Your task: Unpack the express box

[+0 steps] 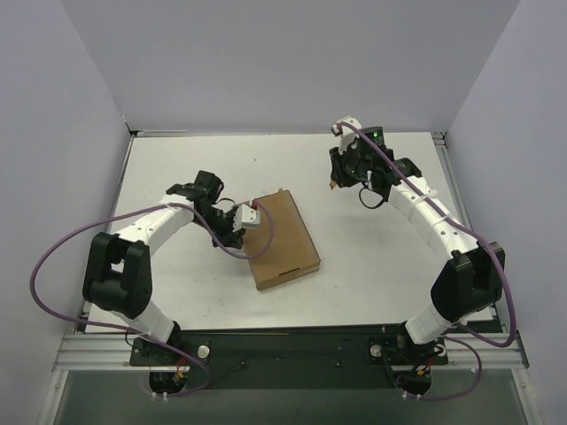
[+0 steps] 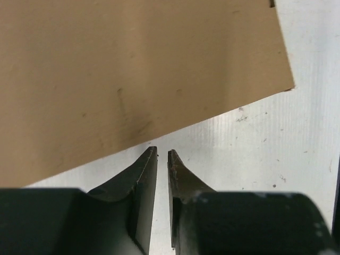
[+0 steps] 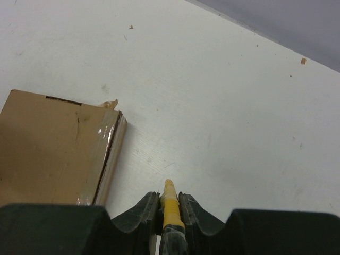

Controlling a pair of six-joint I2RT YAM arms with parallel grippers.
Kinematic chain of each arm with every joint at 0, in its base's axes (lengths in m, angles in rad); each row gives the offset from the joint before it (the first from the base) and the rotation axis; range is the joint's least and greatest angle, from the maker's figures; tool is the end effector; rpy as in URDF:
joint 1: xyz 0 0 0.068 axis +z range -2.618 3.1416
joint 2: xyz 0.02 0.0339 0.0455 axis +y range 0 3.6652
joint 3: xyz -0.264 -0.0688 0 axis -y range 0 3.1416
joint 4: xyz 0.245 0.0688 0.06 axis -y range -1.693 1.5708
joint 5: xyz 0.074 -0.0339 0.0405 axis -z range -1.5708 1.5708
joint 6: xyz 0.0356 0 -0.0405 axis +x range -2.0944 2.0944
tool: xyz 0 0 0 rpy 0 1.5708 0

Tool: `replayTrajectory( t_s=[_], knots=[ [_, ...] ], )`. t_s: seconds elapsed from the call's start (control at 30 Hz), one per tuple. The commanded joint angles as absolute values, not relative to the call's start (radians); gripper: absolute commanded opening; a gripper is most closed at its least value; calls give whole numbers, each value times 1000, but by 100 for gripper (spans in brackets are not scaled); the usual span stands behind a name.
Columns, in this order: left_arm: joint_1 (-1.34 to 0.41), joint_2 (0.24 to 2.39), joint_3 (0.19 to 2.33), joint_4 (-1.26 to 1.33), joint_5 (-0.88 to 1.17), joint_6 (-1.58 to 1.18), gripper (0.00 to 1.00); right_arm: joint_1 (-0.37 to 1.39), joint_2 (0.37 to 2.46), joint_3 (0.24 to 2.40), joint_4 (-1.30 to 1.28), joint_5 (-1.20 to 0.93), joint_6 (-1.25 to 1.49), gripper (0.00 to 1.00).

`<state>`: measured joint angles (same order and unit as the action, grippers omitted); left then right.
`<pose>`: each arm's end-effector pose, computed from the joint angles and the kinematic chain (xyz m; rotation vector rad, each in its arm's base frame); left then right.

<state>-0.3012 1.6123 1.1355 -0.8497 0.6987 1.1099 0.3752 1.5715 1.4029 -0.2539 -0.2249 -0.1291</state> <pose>0.2803 -0.1111 0.2199 1.7430 1.8701 -0.7320 0.3422 0.1433 0.3510 -0.6395 1.8974 0.3823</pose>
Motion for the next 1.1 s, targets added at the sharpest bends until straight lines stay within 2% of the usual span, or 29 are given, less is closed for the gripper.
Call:
replayTrajectory(
  t_s=[0.0,0.13,0.4,0.63,0.77,0.9,1.07],
  knots=[
    [-376,1600,1135,-884,701,1241,22,388,1519,1393,-241,-235,-133,0],
    [-411,1638,1155,-833,704,1206,21,388,1508,1388,-245,-227,-140,0],
    [-445,1687,1161,-717,721,1120,29,385,1509,1373,-252,-248,-127,0],
    [-486,1801,1247,-615,733,1022,31,380,1566,1422,-252,-270,-84,0],
    [-482,1838,1336,-676,742,1000,31,368,1592,1451,-239,-296,-77,0],
    [-436,1783,1350,-710,788,982,33,360,1632,1512,-235,-390,-69,0],
    [-390,1805,1480,-620,827,679,34,367,1735,1565,-139,-373,-77,0]
  ],
)
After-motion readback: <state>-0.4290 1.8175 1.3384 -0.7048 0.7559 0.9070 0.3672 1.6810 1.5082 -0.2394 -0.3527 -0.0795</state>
